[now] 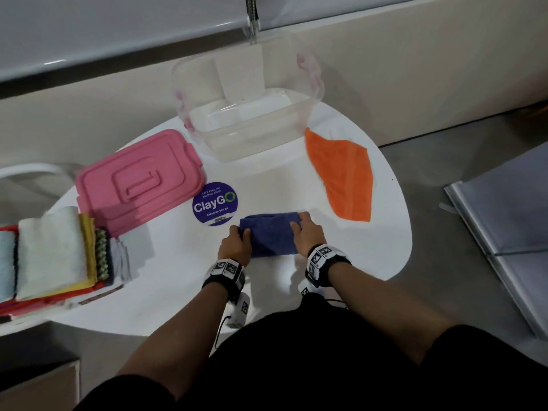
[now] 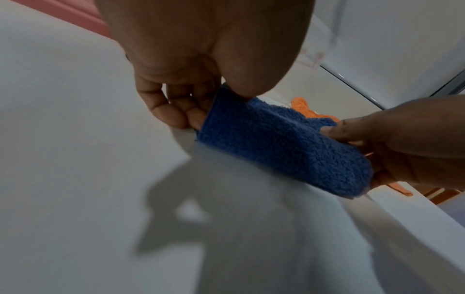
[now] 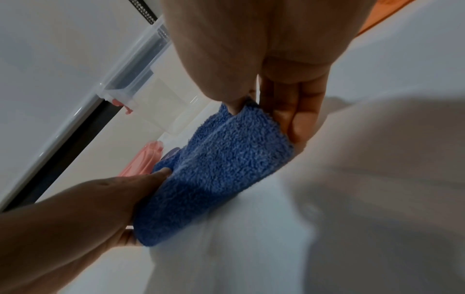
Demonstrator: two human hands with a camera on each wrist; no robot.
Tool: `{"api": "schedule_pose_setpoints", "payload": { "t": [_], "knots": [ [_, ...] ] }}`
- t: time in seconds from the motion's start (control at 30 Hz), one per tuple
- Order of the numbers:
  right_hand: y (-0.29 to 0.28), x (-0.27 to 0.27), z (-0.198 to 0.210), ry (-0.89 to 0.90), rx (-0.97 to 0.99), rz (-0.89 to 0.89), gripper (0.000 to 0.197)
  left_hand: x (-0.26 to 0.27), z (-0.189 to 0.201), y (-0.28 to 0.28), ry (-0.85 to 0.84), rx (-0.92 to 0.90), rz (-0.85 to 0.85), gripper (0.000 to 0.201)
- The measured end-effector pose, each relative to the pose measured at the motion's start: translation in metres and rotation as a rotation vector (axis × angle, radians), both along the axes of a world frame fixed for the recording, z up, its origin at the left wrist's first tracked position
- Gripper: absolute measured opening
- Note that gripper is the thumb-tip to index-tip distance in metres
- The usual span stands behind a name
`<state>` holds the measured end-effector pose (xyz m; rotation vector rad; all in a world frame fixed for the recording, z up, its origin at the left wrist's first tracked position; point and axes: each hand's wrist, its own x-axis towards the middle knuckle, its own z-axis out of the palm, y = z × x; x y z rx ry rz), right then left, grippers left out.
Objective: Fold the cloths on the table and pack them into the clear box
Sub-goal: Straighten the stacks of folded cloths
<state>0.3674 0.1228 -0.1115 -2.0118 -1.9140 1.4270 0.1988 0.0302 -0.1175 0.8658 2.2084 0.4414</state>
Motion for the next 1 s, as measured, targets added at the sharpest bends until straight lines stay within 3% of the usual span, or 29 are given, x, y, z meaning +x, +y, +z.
{"api": "schedule_pose_setpoints", "payload": {
  "t": [0.23, 0.33, 0.4, 0.5, 0.6, 0.83, 1.0],
  "knots": [
    [0.008, -0.003, 0.009, -0.152, 0.013, 0.094, 0.036, 0.004, -0.001, 0.007, 0.011, -0.05, 0.122, 0.042],
    [0.012, -0.002, 0.012, -0.321, 0.234, 0.353, 0.057, 0.007, 0.003, 0.005, 0.037, -0.094, 0.17, 0.064],
    [0.015, 0.001, 0.012, -0.317, 0.342, 0.594, 0.075, 0.011, 0.005, 0.003, 0.118, -0.156, 0.033, 0.071],
    [0.018, 0.005, 0.011, -0.286, 0.29, 0.796, 0.081, 0.018, 0.004, 0.002, 0.093, -0.109, -0.082, 0.058],
    [0.013, -0.001, 0.01, -0.331, 0.27, 0.91, 0.072, 0.02, 0.009, -0.002, -0.041, -0.021, 0.019, 0.04],
    [-0.02, -0.023, 0.006, -0.155, -0.074, 0.836, 0.059, -0.018, 0.008, -0.051, 0.009, -0.094, 0.143, 0.036],
    [-0.054, -0.051, -0.001, -0.037, -0.206, 0.625, 0.051, -0.055, 0.017, -0.094, 0.12, -0.059, 0.398, 0.056]
  ]
}}
